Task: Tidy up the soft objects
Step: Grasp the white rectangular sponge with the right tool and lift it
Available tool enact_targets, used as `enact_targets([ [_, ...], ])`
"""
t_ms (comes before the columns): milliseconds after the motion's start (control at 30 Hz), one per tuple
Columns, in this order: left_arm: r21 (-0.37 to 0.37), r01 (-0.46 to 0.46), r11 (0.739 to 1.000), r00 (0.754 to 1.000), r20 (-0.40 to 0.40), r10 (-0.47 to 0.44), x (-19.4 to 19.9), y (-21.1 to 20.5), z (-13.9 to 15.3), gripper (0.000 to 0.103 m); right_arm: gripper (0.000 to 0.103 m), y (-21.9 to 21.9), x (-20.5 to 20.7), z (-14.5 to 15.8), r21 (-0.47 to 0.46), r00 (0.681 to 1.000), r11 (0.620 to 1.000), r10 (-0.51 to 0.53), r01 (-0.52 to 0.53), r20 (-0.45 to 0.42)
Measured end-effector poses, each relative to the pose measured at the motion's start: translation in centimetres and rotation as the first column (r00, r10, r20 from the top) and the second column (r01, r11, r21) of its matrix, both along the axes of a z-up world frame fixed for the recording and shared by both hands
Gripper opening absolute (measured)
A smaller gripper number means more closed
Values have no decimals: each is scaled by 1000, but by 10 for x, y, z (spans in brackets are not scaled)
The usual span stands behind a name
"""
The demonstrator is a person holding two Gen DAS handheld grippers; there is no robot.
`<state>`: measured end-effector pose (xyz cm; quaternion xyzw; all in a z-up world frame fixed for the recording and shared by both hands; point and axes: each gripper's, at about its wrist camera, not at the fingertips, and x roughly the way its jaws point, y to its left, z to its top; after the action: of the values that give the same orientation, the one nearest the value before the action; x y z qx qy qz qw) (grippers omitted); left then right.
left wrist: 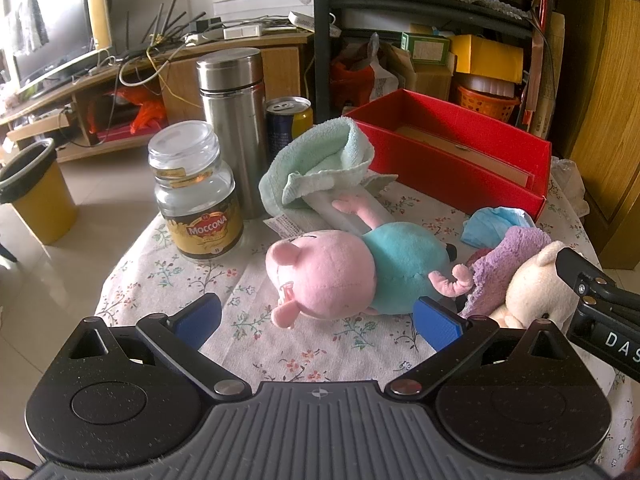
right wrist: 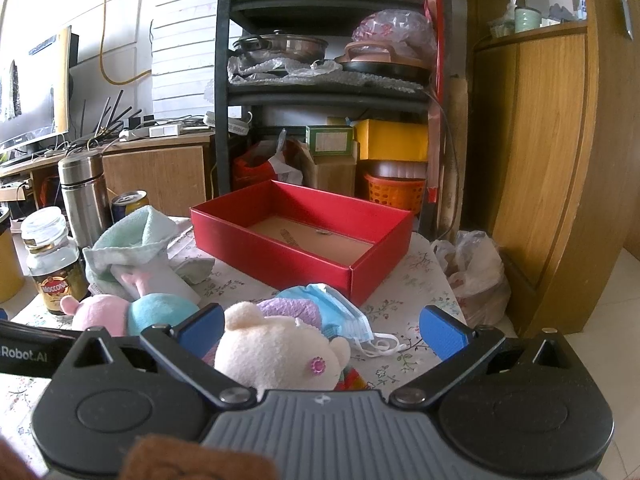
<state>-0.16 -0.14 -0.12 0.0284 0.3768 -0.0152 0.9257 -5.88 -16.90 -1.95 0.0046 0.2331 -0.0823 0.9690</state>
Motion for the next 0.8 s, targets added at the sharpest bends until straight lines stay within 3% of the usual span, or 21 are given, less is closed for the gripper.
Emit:
enact_targets([
  [200, -26, 18, 1000, 1000, 1, -18, 1, 5, -1, 98, 79, -7, -1, 0, 21, 1000, 1000, 6, -6, -30],
  [367, -66, 55, 996, 998, 46, -52, -1, 4, -1, 97, 79, -29, -1, -1, 49, 990, 999, 5, 2, -141],
  [467, -25, 72, 997, 997, 19, -72, -2, -2, -3, 97, 79, -35, -1, -4, 41, 988, 999, -3, 9, -155],
  [633, -44, 94, 995, 994, -44, -96, 6, -4, -3, 97, 79, -51, 1, -10, 42, 976, 999, -15, 25, -218],
  [800, -46, 115, 992, 993, -3, -115, 9, -1, 6, 97, 79, -56, 2, -17, 115, 971, 993, 52, -25, -234],
])
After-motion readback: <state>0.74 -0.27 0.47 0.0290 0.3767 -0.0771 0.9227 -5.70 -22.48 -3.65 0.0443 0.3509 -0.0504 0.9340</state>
